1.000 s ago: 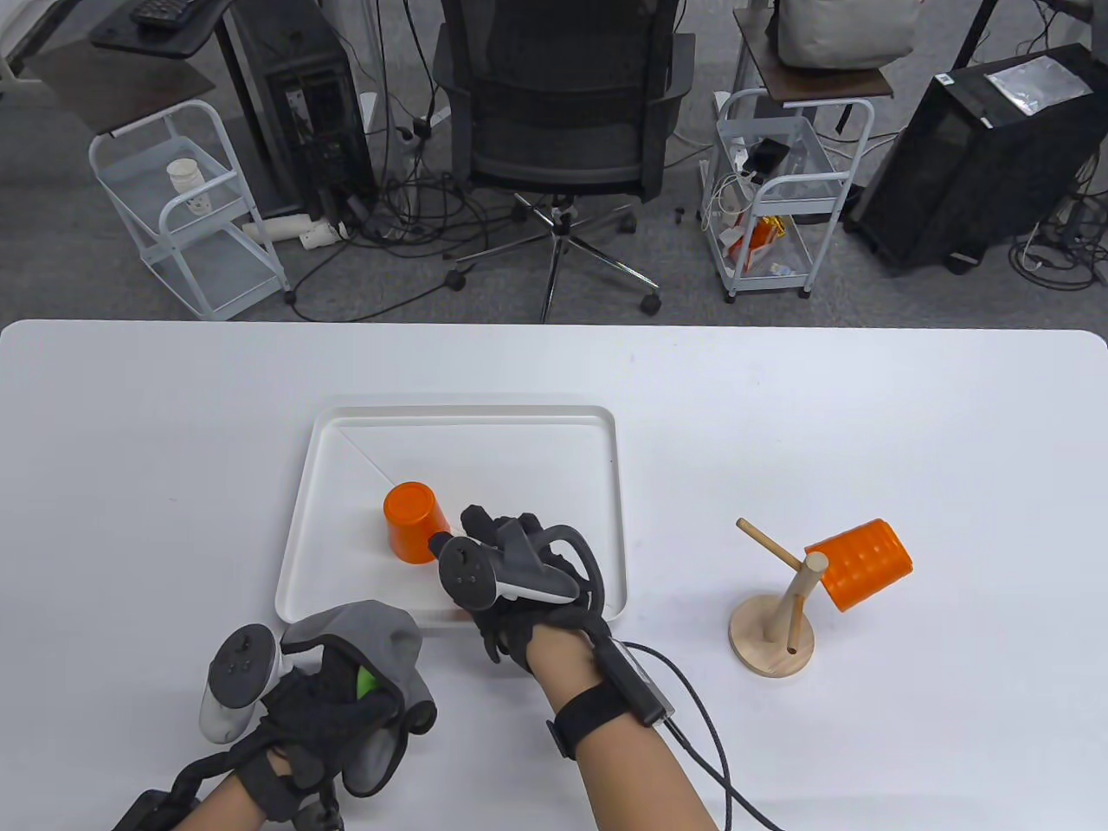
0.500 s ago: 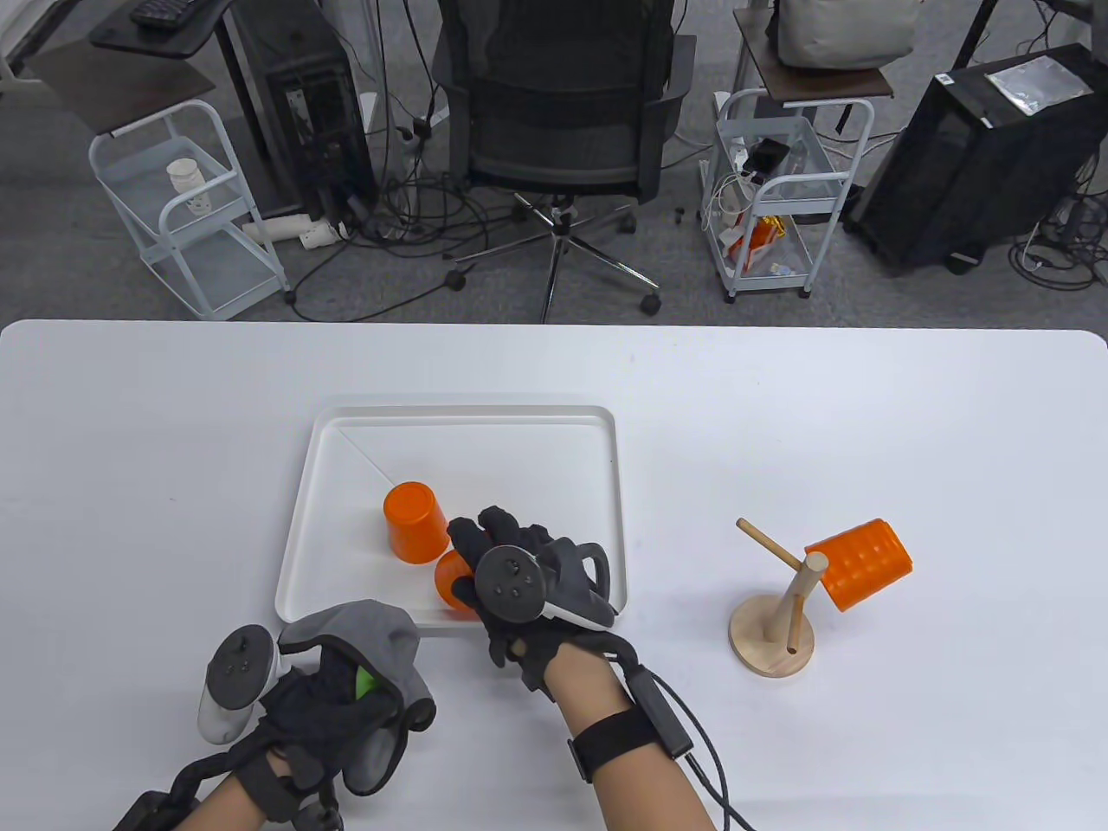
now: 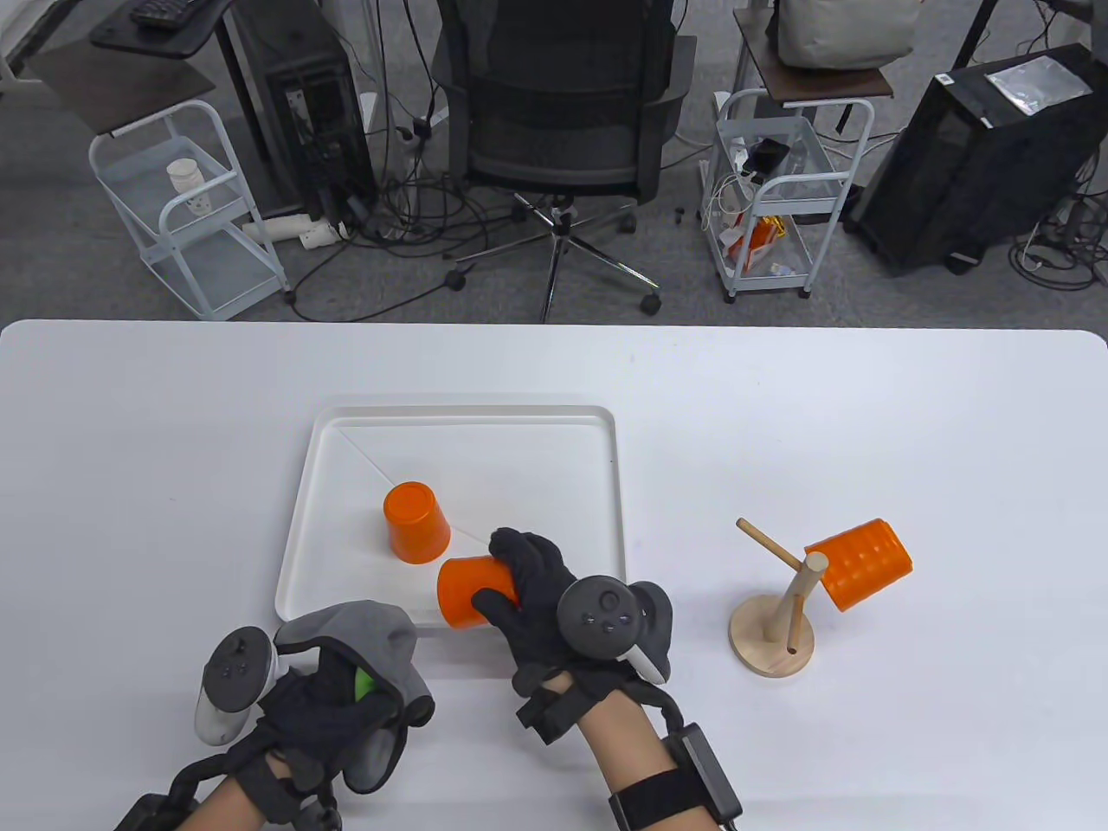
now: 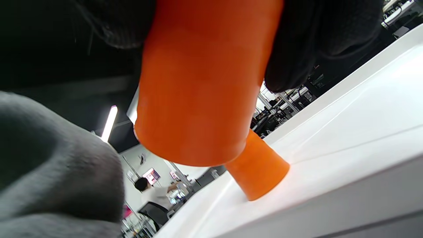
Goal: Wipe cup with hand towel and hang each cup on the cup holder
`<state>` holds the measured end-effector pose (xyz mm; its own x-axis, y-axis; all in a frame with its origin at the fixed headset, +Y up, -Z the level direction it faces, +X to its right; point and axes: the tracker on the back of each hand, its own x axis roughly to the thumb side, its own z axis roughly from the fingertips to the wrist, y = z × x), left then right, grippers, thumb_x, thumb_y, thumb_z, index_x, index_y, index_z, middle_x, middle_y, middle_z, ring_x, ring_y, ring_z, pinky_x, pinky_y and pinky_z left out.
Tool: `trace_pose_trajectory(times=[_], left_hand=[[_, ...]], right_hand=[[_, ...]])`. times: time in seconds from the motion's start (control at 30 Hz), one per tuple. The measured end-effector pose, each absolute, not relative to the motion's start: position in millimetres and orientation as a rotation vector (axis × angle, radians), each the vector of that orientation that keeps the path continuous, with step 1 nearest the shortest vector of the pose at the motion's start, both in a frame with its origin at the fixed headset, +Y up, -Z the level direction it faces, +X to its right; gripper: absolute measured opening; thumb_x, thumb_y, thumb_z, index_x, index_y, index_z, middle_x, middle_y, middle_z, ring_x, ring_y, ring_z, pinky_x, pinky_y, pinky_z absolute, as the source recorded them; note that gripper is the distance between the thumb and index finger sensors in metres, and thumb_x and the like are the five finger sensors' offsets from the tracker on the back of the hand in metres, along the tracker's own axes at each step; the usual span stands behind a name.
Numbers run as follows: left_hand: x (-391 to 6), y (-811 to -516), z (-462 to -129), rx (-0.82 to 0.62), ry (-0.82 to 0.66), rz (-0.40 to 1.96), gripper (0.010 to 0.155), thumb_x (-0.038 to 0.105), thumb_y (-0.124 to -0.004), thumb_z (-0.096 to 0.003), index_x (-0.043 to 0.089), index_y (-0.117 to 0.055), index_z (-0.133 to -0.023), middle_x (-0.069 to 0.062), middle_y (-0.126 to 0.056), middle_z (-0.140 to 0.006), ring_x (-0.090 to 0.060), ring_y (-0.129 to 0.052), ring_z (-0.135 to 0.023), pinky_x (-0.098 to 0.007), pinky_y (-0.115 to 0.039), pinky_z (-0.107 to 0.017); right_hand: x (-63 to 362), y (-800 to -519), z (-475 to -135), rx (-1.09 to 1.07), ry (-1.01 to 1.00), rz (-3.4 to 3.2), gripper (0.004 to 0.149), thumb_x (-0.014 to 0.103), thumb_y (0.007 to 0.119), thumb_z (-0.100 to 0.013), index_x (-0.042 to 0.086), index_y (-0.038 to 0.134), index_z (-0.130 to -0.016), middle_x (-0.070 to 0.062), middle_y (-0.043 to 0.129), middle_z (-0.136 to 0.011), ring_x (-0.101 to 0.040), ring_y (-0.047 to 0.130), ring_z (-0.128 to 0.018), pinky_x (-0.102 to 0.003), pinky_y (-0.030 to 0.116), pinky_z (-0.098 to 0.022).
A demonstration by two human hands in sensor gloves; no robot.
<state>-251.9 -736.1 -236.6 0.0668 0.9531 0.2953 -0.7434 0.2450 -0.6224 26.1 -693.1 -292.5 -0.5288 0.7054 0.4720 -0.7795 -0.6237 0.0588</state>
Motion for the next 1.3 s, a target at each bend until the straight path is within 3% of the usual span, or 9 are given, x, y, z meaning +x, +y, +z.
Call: trace_pose_trajectory(times=[0.7,1.0,1.3], left_hand=[[-247.5,-735.8,-232.2,-0.348,-0.836,1.314,0.085,0.069,-0.064,-0.0468,0.041,-0.007,-0.103,0.008,-0.020,-0.120,-0.034,-0.083,-0.086,-0.061,-0.066,-0.067],[-245.2,-734.9,-231.1,-0.356,-0.909,1.339,0.086,0.076,-0.056,-0.0412,0.036,-0.026,-0.111,0.009,-0.025,-0.123,-0.039,-0.080,-0.089,-0.063,-0.065,-0.067],[-241.4,-730.9,-227.0,-0.350,-0.980,1.254,0.086,0.078,-0.053,-0.0378,0.036,-0.038,-0.111,0.011,-0.034,-0.124,-0.041,-0.081,-0.090,-0.065,-0.064,-0.067]], right_hand=[[28.3,-703.4,-256.8,0.563,-0.090,1.739,0.072,0.052,0.068,-0.051,0.010,0.043,-0.104,-0.029,0.066,-0.098,-0.043,0.096,-0.060,-0.062,0.076,-0.053],[27.2,-703.0,-253.0,0.585,-0.077,1.691,0.073,0.053,0.068,-0.051,0.009,0.043,-0.104,-0.028,0.066,-0.097,-0.042,0.096,-0.058,-0.062,0.076,-0.052],[17.6,-702.5,-246.2,0.640,-0.033,1.681,0.073,0.054,0.067,-0.051,0.008,0.045,-0.103,-0.029,0.069,-0.094,-0.040,0.098,-0.054,-0.060,0.078,-0.050]])
